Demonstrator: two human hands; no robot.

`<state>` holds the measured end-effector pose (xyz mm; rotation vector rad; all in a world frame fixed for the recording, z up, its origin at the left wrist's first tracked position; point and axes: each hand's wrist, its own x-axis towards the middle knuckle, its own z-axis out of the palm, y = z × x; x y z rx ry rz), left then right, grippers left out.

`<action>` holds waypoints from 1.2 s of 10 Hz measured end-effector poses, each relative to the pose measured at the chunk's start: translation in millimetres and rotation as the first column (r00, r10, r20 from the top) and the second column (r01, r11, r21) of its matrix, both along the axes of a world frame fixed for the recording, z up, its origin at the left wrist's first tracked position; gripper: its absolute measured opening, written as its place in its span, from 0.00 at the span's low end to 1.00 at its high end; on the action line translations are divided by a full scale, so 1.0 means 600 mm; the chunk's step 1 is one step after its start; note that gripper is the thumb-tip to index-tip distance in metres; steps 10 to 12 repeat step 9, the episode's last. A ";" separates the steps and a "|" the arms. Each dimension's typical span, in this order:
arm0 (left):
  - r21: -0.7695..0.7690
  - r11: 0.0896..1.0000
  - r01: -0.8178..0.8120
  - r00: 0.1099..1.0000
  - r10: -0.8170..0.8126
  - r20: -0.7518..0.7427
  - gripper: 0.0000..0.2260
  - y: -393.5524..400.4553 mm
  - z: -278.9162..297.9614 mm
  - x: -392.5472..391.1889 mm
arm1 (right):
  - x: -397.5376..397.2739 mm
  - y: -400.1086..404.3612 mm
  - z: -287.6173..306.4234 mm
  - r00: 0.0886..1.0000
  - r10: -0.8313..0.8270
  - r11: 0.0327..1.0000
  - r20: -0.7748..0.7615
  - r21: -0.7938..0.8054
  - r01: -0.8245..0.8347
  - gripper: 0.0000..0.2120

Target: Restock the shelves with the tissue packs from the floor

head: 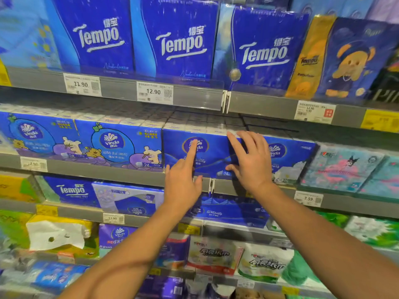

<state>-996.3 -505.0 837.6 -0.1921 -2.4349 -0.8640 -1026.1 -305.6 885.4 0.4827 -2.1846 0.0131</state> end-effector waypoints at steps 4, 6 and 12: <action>-0.146 0.989 -0.010 1.000 0.011 0.008 0.15 0.025 -0.037 -0.009 | -0.015 0.001 0.022 0.976 -0.145 0.987 0.164 0.087 0.132 0.51; -0.171 0.985 0.015 0.997 -0.002 0.076 0.19 0.021 -0.023 -0.004 | -0.001 -0.017 0.038 0.950 -0.173 0.983 0.259 0.104 0.150 0.50; -0.075 0.986 0.149 0.987 -0.144 0.077 0.30 -0.008 0.003 0.014 | 0.138 0.000 -0.020 0.968 -0.157 0.983 0.195 -0.067 0.173 0.43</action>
